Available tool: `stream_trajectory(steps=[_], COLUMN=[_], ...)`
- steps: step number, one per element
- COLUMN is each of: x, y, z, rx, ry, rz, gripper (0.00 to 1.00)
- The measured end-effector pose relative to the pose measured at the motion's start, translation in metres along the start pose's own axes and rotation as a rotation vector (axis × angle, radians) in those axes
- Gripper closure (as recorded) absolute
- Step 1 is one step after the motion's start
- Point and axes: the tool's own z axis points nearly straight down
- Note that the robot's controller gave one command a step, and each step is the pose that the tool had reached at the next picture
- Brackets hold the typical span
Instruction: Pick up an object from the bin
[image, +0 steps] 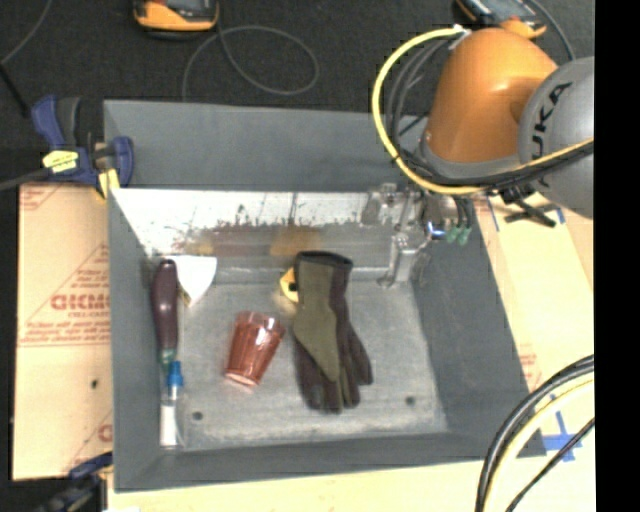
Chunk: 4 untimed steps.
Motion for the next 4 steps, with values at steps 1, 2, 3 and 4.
stream_trajectory(steps=[1, 2, 3, 4], x=[0.019, 0.044, 0.061, 0.081], y=[0.014, 0.048, 0.040, 0.033], z=[0.044, 0.079, 0.096, 0.131], rx=[-0.001, 0.000, -0.001, 0.000], ry=[0.000, -0.003, -0.004, -0.005], rz=[0.154, 0.324, 0.543, 0.611], gripper=[0.00, 0.00, 0.00, 0.00])
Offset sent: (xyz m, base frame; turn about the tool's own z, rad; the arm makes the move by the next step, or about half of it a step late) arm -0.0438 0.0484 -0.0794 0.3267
